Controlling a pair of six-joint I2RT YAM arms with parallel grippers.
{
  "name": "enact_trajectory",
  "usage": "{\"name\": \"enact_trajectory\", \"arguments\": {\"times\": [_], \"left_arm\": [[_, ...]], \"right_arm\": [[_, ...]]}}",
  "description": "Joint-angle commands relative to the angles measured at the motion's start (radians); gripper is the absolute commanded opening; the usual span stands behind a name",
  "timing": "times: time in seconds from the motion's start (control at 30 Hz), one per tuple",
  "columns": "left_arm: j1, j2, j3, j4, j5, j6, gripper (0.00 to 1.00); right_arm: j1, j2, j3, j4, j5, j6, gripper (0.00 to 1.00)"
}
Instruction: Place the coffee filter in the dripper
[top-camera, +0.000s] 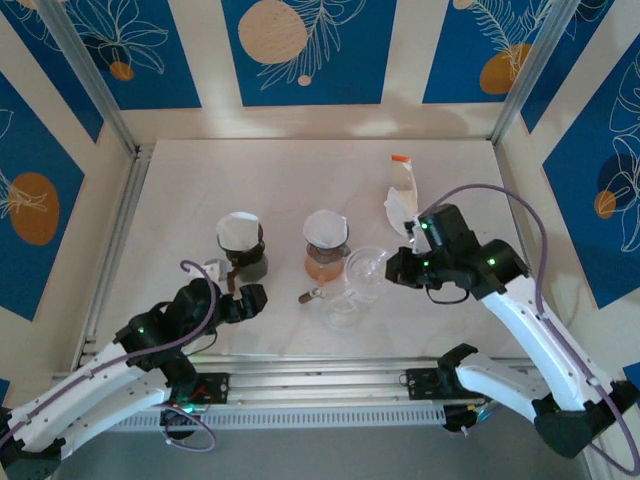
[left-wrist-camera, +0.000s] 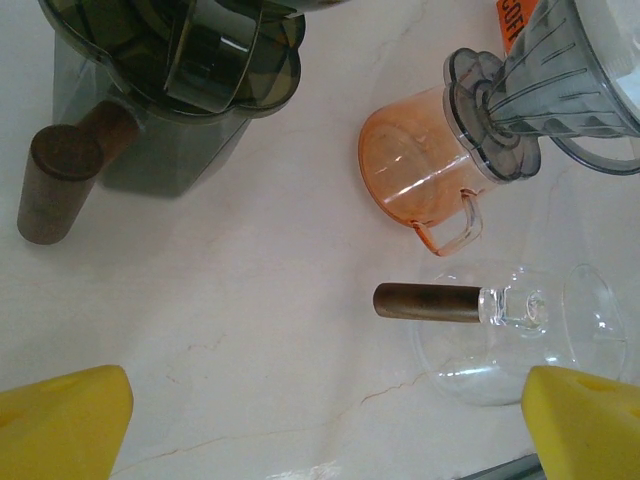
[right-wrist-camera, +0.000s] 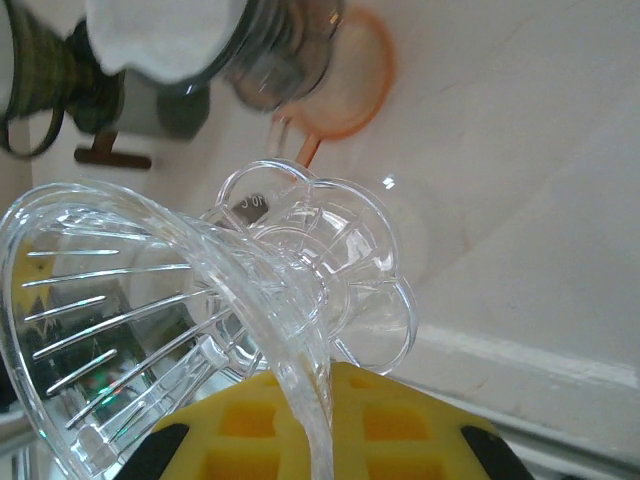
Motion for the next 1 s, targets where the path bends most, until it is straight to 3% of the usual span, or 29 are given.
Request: {"name": "enact_trajectory", "arguments": {"times": [0.0, 0.3, 0.97], "left_arm": [[0.010, -0.002, 0.025, 0.012, 0.019, 0.009, 1.00], [0.010, -0.004, 0.024, 0.006, 0.014, 0.007, 1.00], [0.010, -0.007, 0.007, 0.010, 0.006, 0.007, 1.00]], "right_arm": [[0.058, 0.075, 0.042, 0.004, -0.057, 0.008, 0.00], [0.083, 0.176, 0.076, 0.007, -0.023, -0.006, 0.00], [0.101, 0.224, -0.020, 0.044, 0.014, -0.015, 0.00]]}}
